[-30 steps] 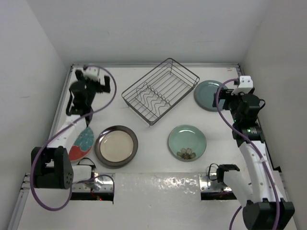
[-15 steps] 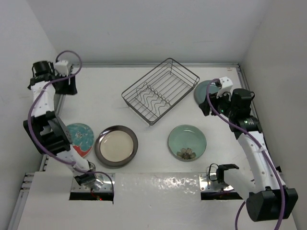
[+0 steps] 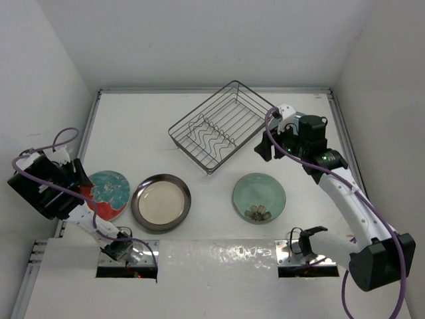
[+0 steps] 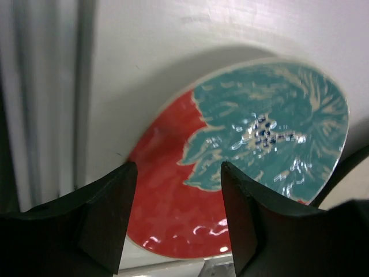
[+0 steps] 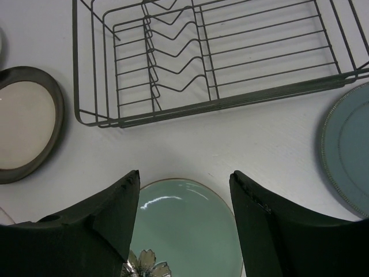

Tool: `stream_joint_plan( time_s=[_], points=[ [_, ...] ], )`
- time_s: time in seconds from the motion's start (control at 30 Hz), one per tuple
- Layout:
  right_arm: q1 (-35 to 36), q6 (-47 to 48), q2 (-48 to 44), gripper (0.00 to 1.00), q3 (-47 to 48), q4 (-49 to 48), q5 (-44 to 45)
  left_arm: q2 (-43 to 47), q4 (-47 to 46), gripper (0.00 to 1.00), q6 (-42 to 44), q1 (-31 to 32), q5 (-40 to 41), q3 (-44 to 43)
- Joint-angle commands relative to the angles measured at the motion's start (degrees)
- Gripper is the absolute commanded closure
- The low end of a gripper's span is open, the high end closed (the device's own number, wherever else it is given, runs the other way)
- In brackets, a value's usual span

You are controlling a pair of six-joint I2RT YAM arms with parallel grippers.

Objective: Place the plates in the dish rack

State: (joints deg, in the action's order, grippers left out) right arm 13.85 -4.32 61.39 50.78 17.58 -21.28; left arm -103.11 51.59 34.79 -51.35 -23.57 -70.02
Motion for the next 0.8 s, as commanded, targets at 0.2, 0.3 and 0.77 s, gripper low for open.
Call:
stream_joint_plan(
  time_s=[0.2, 0.3, 0.77],
  points=[
    [5.05, 0.71, 2.25, 0.37, 4.41, -2.29, 2.11, -4.64, -1.51, 0.44, 5.55, -6.21, -1.38, 1.82],
    [6.54, 0.8, 2.77, 0.37, 4.23, -2.29, 3.7, -4.12, 1.12, 0.44, 8.19, -6.48, -3.84, -0.2],
    [10.59, 2.82, 9.81, 0.38, 10.3, -0.01, 5.46, 0.29, 5.98, 0.45, 12.85, -7.09, -7.11, -9.96]
  ],
)
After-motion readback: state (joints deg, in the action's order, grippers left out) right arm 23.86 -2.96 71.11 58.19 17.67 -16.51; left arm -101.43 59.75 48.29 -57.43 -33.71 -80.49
